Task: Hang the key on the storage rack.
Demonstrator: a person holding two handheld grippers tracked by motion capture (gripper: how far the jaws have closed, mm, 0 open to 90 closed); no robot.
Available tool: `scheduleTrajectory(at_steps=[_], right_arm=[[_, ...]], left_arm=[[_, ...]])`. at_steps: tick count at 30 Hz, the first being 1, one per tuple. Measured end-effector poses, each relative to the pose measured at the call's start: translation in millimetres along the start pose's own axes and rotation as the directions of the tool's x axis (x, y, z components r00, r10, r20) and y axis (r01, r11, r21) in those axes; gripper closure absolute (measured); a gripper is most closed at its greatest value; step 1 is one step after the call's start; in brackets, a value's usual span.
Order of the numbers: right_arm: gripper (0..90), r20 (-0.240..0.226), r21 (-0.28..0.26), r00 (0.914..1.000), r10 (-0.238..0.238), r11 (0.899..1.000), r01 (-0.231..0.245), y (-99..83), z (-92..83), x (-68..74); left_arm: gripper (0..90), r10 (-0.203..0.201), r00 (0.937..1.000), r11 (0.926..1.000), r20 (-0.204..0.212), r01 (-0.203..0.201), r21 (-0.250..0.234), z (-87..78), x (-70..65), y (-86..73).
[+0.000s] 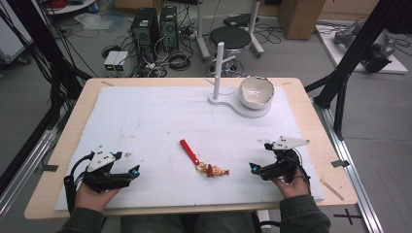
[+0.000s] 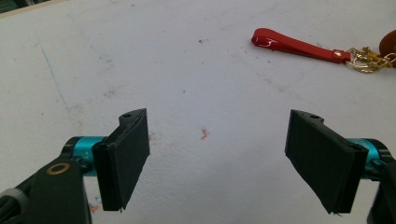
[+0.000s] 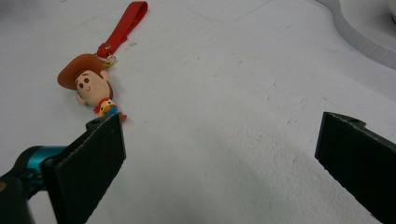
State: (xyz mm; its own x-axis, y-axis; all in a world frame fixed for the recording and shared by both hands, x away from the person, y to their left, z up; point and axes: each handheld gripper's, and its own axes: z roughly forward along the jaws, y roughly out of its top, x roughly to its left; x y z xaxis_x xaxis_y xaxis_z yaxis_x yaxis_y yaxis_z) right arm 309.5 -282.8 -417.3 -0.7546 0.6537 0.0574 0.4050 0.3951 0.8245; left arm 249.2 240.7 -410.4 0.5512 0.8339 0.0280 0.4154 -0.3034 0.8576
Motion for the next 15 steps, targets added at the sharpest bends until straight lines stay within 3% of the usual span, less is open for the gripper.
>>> scheduleTrajectory(at_steps=[15], right_arm=[[0.5,-0.015,-0.001,0.9999,-0.002,1.000,0.002,7.1,9.7,0.3]], left_arm=[[22.0,-0.002,1.0000,1.0000,0.006,0.002,0.004,6.8,6.7,1.6]])
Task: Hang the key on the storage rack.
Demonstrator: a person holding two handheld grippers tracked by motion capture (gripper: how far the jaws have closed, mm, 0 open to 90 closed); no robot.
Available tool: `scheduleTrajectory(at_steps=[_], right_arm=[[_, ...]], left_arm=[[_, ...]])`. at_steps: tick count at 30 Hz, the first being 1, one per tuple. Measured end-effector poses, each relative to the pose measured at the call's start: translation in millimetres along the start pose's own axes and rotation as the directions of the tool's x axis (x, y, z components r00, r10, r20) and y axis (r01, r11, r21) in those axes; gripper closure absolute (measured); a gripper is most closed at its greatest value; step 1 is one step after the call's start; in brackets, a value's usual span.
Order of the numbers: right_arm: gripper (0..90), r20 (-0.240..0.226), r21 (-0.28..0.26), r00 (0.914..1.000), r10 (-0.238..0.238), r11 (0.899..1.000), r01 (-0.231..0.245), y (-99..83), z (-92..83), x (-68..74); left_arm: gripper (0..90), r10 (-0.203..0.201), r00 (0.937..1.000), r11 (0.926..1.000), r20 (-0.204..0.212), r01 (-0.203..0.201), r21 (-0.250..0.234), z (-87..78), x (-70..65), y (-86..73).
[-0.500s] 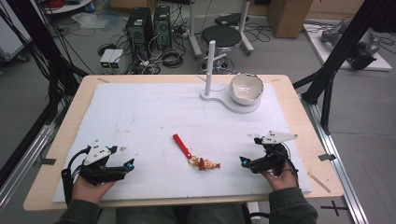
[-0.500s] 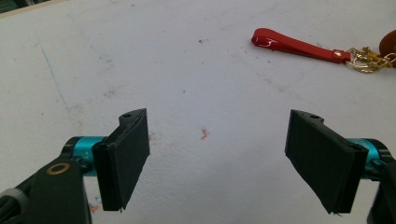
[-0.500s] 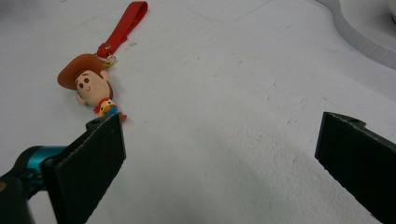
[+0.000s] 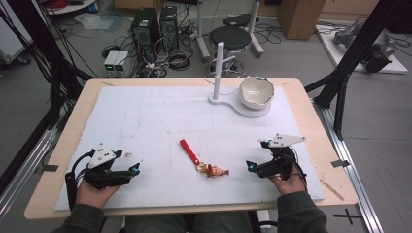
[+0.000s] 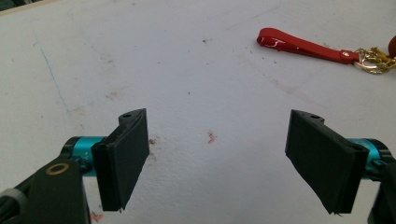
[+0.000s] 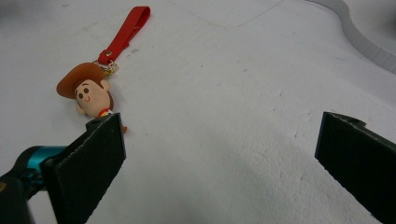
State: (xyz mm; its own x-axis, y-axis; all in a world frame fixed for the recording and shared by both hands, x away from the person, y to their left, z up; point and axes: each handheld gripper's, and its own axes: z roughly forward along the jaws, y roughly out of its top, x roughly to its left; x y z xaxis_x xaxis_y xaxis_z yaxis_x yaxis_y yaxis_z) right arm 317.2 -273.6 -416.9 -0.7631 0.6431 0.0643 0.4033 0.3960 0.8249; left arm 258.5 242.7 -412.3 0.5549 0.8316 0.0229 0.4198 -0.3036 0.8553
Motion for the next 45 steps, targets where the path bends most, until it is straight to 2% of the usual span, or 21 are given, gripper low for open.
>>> scheduleTrajectory(at_steps=[4,12,17,19,30,41,42,45], right_arm=[[0.5,-0.004,0.022,1.0000,-0.004,1.000,0.004,0.4,3.2,1.0],[0.5,-0.011,0.008,0.9999,-0.009,1.000,0.009,0.7,1.9,4.6],[0.5,-0.022,0.019,0.9997,-0.009,1.000,0.010,3.1,1.2,7.4],[0.5,-0.018,0.028,0.9996,-0.023,0.999,0.023,4.0,1.5,8.1],[0.5,-0.015,0.032,0.9999,-0.006,0.999,0.006,2.2,-0.2,6.6],[0.6,-0.032,0.043,0.9989,-0.033,0.999,0.034,16.2,8.9,12.6],[5.1,-0.043,0.046,0.9984,-0.036,0.998,0.038,21.0,10.1,13.7],[5.5,-0.046,0.054,0.9978,-0.048,0.997,0.051,26.4,11.5,15.1]], left_arm=[[21.9,0.001,1.0000,1.0000,0.004,-0.001,-0.003,0.0,-0.5,0.1],[22.0,0.009,0.9999,0.9999,0.008,-0.009,-0.012,-0.9,-3.1,1.0],[22.0,0.022,0.9996,0.9997,0.016,-0.022,-0.009,2.4,-5.4,2.8],[22.0,0.028,0.9993,0.9995,0.025,-0.028,-0.013,4.3,-7.0,3.7],[22.1,0.034,0.9988,0.9994,0.036,-0.033,-0.011,7.8,-8.8,5.3],[22.1,0.039,0.9986,0.9991,0.035,-0.038,-0.019,5.2,-9.6,3.9],[22.1,0.040,0.9986,0.9990,0.036,-0.040,-0.019,4.5,-10.1,3.5],[22.1,0.040,0.9985,0.9990,0.036,-0.039,-0.019,3.8,-10.7,3.1]])
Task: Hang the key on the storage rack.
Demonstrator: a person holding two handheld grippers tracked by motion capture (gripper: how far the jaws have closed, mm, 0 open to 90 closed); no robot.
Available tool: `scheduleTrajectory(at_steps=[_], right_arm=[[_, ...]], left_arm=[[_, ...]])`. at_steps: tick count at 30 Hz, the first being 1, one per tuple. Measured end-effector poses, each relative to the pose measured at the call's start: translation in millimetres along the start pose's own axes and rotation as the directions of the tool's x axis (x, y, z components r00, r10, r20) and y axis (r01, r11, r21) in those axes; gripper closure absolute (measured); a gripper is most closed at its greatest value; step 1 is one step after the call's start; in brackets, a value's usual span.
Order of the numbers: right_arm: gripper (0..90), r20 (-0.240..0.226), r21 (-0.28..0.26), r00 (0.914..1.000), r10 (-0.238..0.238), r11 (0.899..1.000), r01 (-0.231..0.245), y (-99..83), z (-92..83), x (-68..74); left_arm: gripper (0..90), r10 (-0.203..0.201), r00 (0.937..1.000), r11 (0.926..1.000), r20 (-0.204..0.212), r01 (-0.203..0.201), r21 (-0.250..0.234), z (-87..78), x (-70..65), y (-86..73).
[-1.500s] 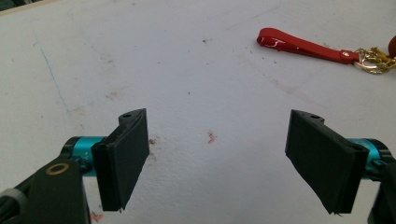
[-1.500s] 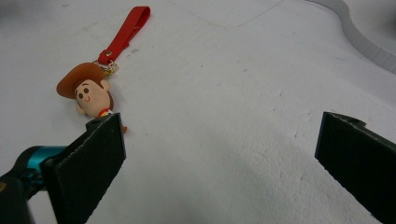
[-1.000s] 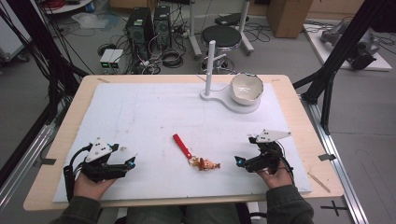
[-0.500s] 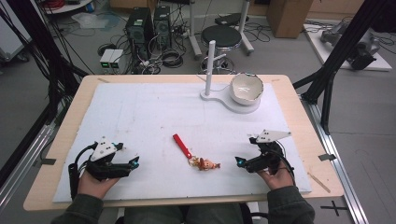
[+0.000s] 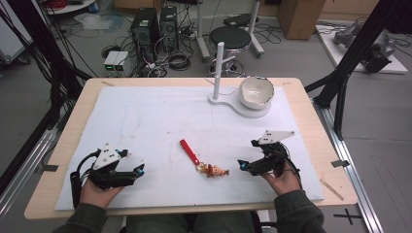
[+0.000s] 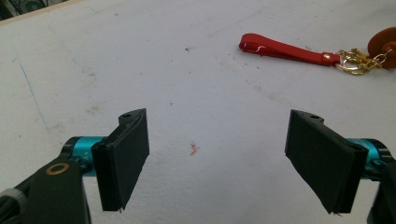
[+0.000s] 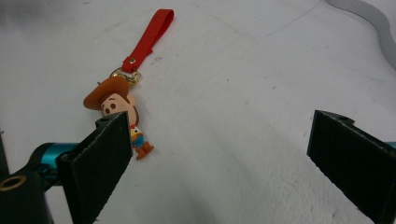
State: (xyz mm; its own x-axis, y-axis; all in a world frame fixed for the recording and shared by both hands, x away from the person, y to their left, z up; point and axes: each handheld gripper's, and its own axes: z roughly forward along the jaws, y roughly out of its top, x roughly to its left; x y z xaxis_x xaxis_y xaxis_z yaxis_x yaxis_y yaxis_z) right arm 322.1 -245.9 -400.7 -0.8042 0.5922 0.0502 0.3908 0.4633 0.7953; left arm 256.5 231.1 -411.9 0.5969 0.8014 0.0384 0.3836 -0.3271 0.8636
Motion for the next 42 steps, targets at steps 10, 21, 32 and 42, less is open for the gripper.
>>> scheduleTrajectory(at_steps=[10,21,32,42], right_arm=[[5.6,-0.037,0.055,0.9993,0.000,0.998,0.002,32.3,11.8,5.7],[13.2,-0.065,0.076,0.9977,-0.018,0.997,0.023,58.1,20.7,11.0],[20.8,-0.105,0.069,0.9942,0.024,0.997,-0.017,85.8,42.8,18.8],[28.3,-0.112,0.125,0.9931,0.035,0.992,-0.021,95.9,67.7,29.3]], left_arm=[[22.1,0.009,0.9999,1.0000,0.011,-0.009,-0.004,2.9,-2.2,1.7],[22.2,0.016,0.9997,0.9999,0.017,-0.016,-0.004,5.3,-1.6,3.1],[22.2,0.016,0.9997,0.9999,0.016,-0.016,-0.002,6.9,-2.8,3.6],[22.2,0.014,0.9998,0.9999,0.017,-0.014,-0.006,6.2,-2.2,3.4]])
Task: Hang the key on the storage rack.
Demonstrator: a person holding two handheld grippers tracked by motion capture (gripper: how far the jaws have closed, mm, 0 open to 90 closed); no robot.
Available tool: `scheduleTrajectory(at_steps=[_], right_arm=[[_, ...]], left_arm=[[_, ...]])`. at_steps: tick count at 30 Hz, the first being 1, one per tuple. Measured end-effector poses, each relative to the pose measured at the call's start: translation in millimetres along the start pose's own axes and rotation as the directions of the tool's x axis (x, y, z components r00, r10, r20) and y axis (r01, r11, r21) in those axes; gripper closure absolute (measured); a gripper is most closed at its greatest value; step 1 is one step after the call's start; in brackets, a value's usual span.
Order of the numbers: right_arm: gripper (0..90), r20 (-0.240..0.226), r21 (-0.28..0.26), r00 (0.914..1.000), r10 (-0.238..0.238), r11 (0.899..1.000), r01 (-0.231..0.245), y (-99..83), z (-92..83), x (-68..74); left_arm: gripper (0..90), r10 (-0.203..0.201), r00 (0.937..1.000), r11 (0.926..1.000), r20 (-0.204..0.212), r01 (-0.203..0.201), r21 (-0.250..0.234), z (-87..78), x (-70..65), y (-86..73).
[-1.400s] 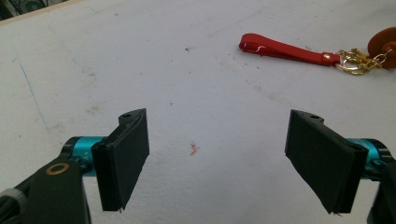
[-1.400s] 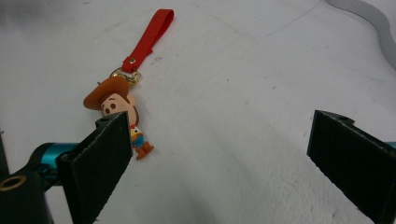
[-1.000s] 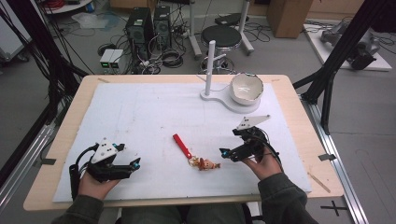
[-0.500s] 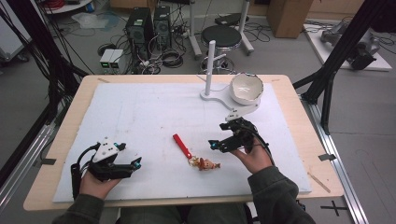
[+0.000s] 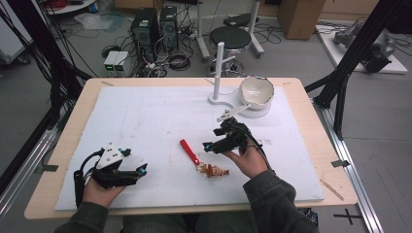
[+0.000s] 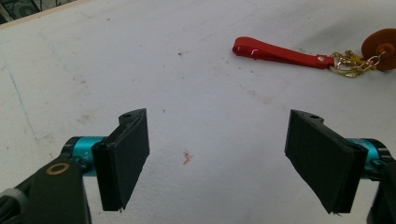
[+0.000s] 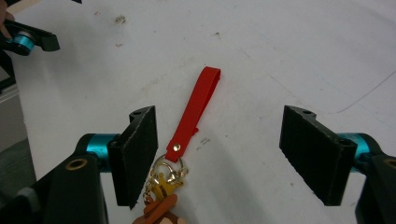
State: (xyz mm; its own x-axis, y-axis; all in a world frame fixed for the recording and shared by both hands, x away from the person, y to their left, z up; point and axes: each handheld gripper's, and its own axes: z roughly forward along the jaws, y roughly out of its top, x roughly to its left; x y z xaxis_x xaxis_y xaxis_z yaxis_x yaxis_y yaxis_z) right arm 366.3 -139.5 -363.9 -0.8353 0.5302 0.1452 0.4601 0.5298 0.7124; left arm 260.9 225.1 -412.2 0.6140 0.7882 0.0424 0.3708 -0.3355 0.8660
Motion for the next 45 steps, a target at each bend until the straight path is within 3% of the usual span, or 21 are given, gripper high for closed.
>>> scheduleTrajectory(at_steps=[8,16,27,45], right_arm=[[37.6,0.011,0.052,0.9999,-0.013,0.999,0.012,6.1,21.8,8.0],[43.0,-0.009,0.125,0.9996,0.026,0.992,-0.024,9.5,45.8,15.8],[49.0,0.011,0.231,0.9997,0.024,0.973,-0.026,10.0,79.1,24.4],[54.8,0.072,0.288,0.9974,0.010,0.957,-0.030,11.3,96.9,29.1]], left_arm=[[22.4,0.002,1.0000,1.0000,-0.003,-0.002,0.001,1.1,0.9,0.2],[22.5,0.008,1.0000,1.0000,-0.006,-0.008,0.001,0.6,-0.1,0.2],[22.5,0.006,1.0000,1.0000,-0.006,-0.006,0.001,0.5,-0.1,0.0],[22.8,0.008,1.0000,1.0000,-0.004,-0.008,0.001,1.1,-0.3,0.1]])
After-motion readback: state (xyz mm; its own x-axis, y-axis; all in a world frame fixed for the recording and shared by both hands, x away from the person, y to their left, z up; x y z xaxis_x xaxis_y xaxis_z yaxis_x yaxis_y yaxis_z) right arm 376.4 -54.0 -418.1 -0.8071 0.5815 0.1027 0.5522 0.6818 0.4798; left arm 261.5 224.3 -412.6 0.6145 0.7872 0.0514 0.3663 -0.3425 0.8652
